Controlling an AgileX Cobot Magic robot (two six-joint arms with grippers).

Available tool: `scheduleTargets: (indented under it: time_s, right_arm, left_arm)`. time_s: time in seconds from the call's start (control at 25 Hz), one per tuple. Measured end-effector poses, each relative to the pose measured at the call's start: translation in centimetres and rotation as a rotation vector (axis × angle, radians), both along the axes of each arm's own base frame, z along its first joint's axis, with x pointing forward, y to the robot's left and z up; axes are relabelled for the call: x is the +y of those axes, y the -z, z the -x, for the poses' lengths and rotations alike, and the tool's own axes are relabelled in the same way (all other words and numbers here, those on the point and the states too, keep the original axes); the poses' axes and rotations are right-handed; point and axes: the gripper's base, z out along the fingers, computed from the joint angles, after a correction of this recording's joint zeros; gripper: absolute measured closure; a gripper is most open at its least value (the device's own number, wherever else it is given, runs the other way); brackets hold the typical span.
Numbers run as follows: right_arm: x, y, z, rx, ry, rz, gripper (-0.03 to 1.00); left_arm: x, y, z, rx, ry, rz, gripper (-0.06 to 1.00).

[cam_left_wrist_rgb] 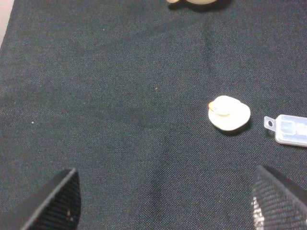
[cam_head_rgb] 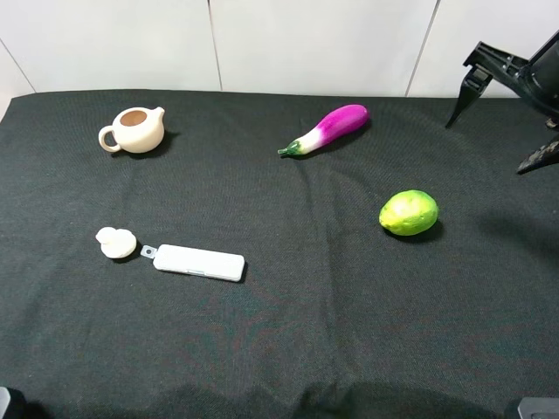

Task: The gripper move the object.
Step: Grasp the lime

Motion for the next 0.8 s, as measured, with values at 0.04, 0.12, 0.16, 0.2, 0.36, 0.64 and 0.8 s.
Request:
scheduleTargets:
  time_s: [0.04, 0.12, 0.16, 0.2, 0.36, 0.64, 0.8]
  right_arm:
    - [0.0, 0.3, -0.1, 0.013, 0.012, -0.002, 0.27]
    - [0.2, 0.8, -0.3, 0.036, 0.022, 0.000, 0.27]
    - [0.5, 1.2, -0.4, 0.046, 0.023, 0.005, 0.27]
    - [0.8, 1.5, -0.5, 0.053, 0.022, 0.011, 0.27]
    - [1.7, 3.4, -1.4, 0.077, 0.035, 0.011, 0.27]
    - [1.9, 6.0, -2.3, 0.145, 0.044, 0.009, 0.27]
    - [1.9, 7.0, -2.5, 0.171, 0.045, 0.013, 0.27]
  left_arm:
    - [0.0, 0.0, 0.0, 0.000, 0.000, 0.000, 0.18]
    - [0.0, 0.0, 0.0, 0.000, 0.000, 0.000, 0.18]
    - [0.0, 0.0, 0.0, 0.000, 0.000, 0.000, 0.18]
    - [0.0, 0.0, 0.0, 0.000, 0.000, 0.000, 0.18]
    - [0.0, 0.0, 0.0, 0.000, 0.000, 0.000, 0.18]
    - [0.0, 0.0, 0.0, 0.000, 0.000, -0.001, 0.18]
    - [0.0, 0.0, 0.0, 0.000, 0.000, -0.001, 0.18]
